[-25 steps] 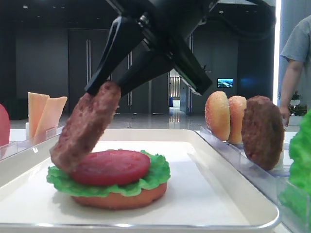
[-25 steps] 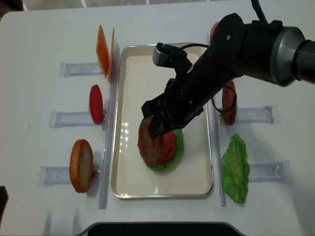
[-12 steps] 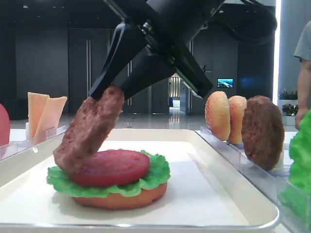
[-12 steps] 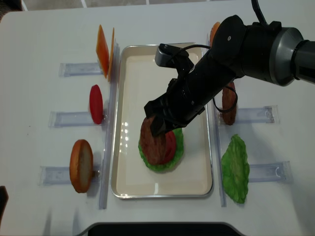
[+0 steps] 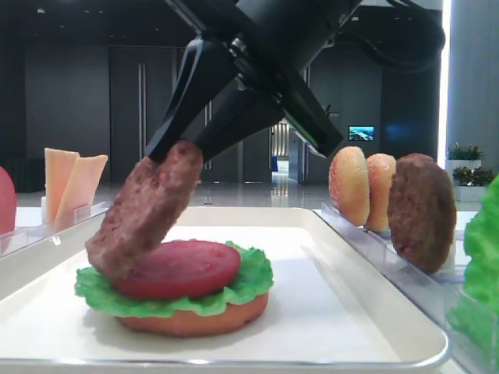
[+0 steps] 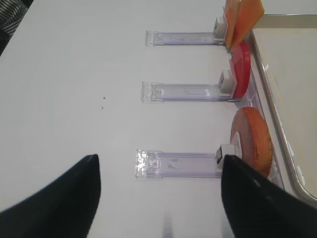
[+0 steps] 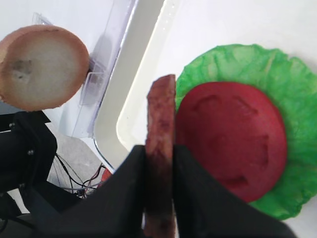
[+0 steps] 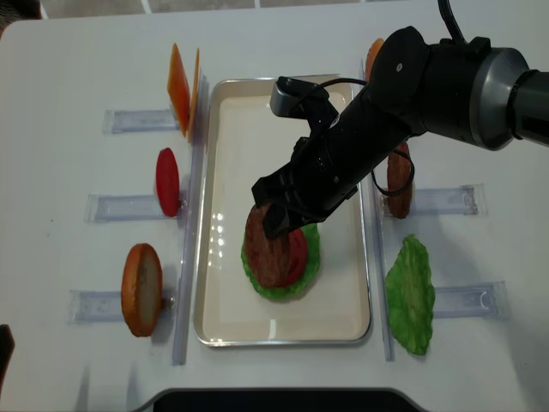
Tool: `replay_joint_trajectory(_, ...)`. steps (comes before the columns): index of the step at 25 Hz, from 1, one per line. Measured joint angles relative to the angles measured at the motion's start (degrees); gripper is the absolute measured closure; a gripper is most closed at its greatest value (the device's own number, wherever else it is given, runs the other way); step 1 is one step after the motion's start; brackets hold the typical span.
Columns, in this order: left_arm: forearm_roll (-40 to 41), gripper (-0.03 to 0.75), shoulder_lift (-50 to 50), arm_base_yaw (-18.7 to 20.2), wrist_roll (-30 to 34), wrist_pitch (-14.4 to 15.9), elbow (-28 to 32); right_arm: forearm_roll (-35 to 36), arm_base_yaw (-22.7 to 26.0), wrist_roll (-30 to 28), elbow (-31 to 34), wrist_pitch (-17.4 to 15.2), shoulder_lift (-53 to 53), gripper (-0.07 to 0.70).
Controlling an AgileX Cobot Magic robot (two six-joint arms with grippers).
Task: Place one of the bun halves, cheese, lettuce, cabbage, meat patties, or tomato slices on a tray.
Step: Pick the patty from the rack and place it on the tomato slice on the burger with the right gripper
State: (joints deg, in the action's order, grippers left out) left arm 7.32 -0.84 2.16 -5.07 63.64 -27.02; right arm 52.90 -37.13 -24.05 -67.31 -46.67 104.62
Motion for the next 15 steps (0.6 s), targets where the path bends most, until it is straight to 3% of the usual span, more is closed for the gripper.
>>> replay_joint_trajectory(8, 0.0, 0.139, 0.0, 0.0, 0.0, 0.0, 0.0, -5.92, 0.0, 3.31, 0.0, 0.15, 0.0, 0.482)
replay_joint_trajectory(15, 0.0, 0.139, 0.0, 0.0, 0.0, 0.0, 0.0, -9.99, 0.0, 5.59, 0.0, 3.22, 0.0, 0.262)
